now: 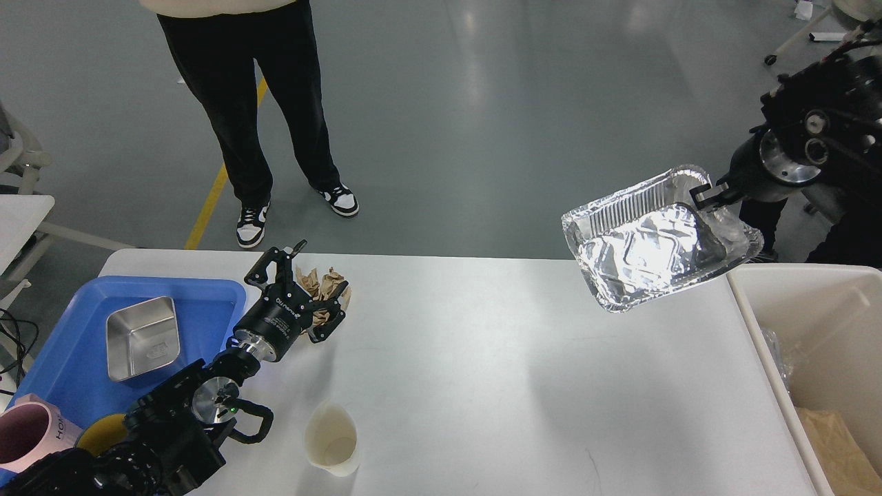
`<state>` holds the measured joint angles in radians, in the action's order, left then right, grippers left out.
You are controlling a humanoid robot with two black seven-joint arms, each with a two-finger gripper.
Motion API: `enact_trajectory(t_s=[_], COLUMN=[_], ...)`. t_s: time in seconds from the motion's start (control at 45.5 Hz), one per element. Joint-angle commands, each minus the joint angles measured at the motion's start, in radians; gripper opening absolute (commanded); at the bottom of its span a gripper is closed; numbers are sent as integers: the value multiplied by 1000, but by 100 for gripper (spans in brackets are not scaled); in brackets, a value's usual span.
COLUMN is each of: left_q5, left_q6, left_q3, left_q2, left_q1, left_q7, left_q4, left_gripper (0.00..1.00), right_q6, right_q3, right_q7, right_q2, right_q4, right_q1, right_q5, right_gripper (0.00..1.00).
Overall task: Tidy desktop
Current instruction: 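Lift the foil tray with the right gripper toward the white bin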
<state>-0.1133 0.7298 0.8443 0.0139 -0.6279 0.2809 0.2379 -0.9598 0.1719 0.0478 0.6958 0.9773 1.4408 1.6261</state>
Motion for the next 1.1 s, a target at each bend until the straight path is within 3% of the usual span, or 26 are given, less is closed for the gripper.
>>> enact_trajectory(t_s=[0.0, 0.176, 0.374, 0.572, 0.945, 1.077], left_q5=[0, 0, 0, 0, 0, 0], left_q6=[3, 5, 8, 20, 19, 17], left_q3=[1, 1, 1, 1, -1, -1], left_q2=[0, 0, 0, 8, 11, 11], left_q1=[-4, -4, -1, 1, 14, 14], left_q7=[0, 0, 0, 4, 17, 17], left_q4=[0, 0, 0, 0, 0, 0], left_gripper=[96, 96, 96, 96, 96, 96], right_q6=[0, 0, 0, 0, 3, 98], right_q3=[1, 1, 3, 24, 118, 156], right_q7=[1, 6, 47, 52, 35, 21], right_q2=[47, 61, -1, -122, -335, -364], right_q4=[49, 67, 44, -98, -388, -402], right_q1=[65, 93, 75, 23, -154, -247], right_q5=[0, 1, 5, -23, -365, -411], right_gripper=[0, 0, 0, 0, 0, 0])
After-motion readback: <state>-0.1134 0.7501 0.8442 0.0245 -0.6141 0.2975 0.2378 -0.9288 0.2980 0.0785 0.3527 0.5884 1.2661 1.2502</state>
